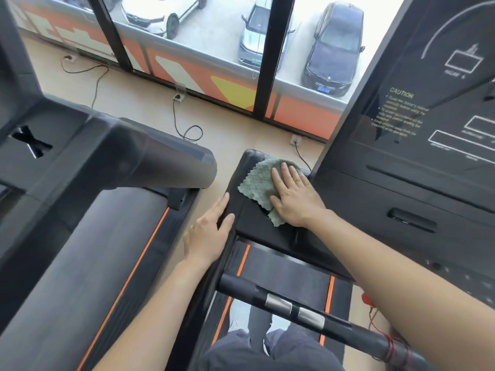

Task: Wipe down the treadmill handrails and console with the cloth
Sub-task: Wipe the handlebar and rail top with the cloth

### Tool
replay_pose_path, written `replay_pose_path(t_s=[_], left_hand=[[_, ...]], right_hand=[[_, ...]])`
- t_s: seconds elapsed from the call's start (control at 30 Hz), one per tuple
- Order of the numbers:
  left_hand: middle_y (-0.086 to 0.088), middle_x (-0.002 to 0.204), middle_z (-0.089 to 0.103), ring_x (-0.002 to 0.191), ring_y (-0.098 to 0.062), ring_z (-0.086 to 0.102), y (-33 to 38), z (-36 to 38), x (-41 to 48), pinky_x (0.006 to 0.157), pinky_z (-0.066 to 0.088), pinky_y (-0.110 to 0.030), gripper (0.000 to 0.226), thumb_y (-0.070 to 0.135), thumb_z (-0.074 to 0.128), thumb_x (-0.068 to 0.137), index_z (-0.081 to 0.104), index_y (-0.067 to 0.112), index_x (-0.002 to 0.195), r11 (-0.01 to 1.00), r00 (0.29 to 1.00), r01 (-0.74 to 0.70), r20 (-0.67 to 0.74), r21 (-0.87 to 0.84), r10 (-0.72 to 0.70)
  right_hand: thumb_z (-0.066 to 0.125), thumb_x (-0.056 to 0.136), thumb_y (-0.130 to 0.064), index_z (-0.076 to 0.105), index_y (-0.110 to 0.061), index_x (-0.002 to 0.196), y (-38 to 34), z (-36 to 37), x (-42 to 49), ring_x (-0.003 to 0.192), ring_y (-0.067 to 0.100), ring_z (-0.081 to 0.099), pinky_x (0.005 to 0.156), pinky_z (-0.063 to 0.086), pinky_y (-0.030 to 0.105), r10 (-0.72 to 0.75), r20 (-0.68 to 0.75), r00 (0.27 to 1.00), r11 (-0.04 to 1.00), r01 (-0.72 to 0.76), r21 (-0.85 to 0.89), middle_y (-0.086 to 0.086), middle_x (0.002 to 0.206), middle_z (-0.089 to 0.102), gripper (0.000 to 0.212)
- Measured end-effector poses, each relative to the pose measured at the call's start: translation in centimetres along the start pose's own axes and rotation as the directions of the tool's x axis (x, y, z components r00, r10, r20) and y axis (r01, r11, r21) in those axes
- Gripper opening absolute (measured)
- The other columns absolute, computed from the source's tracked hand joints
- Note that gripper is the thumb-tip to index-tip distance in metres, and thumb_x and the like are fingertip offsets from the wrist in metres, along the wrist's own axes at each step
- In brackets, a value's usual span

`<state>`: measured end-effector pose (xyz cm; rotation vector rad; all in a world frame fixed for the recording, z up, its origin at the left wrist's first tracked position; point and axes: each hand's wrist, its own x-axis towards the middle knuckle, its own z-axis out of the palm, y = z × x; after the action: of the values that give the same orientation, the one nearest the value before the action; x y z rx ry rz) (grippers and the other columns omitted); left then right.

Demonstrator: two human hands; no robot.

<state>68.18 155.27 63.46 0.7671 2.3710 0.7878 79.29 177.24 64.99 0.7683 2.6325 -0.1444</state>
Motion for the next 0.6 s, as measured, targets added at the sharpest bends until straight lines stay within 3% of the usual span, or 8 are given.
replay_pose_path(t_s=[0.17, 0.33, 0.43, 0.6], left_hand=[[0.031, 0.155, 0.037, 0.135, -0.020, 0.052, -0.2, 0.1, 0.1, 0.097, 0.045, -0.042, 0.051, 0.051, 0.047, 0.102, 0.032, 0.059, 0.150, 1.000, 1.000, -0.004, -0.013, -0.005, 0.004], [0.029, 0.157, 0.036, 0.134, -0.023, 0.053, -0.2, 0.4, 0.1, 0.096, 0.044, -0.044, 0.051, 0.051, 0.045, 0.103, 0.030, 0.058, 0.151, 1.000, 1.000, -0.010, -0.020, 0.018, 0.010], [0.029, 0.158, 0.034, 0.134, -0.021, 0.053, -0.3, 0.5, 0.1, 0.095, 0.045, -0.042, 0.051, 0.051, 0.044, 0.103, 0.029, 0.058, 0.152, 1.000, 1.000, -0.006, -0.024, 0.024, 0.007], [0.028, 0.158, 0.034, 0.133, -0.023, 0.055, -0.3, 0.7, 0.1, 0.095, 0.047, -0.043, 0.052, 0.051, 0.045, 0.103, 0.029, 0.058, 0.152, 1.000, 0.999, -0.004, -0.037, 0.029, 0.005]], right_hand=[[0.019, 0.106, -0.051, -0.003, -0.018, 0.161, -1.4, 0.8, -4.3, 0.155, 0.023, -0.008, 0.125, -0.006, 0.038, -0.003, -0.012, 1.000, 0.999, 0.003, 0.038, 0.006, 0.168, -0.007, 0.068], [0.015, 0.093, -0.059, 0.004, -0.021, 0.161, -4.2, 2.3, -7.6, 0.147, 0.022, 0.026, 0.124, 0.003, 0.044, -0.078, -0.019, 0.997, 0.992, 0.080, 0.101, -0.002, 0.154, 0.039, 0.078], [0.022, 0.096, -0.059, 0.001, -0.023, 0.161, -6.3, 2.6, -6.6, 0.144, 0.027, 0.032, 0.122, 0.009, 0.047, -0.053, -0.033, 0.998, 0.978, 0.059, 0.199, 0.006, 0.153, 0.041, 0.077], [0.031, 0.098, -0.063, -0.004, -0.024, 0.161, -8.6, 2.4, -4.4, 0.150, 0.030, 0.017, 0.122, 0.010, 0.046, 0.044, -0.045, 0.998, 0.962, -0.030, 0.271, 0.020, 0.159, 0.026, 0.081]])
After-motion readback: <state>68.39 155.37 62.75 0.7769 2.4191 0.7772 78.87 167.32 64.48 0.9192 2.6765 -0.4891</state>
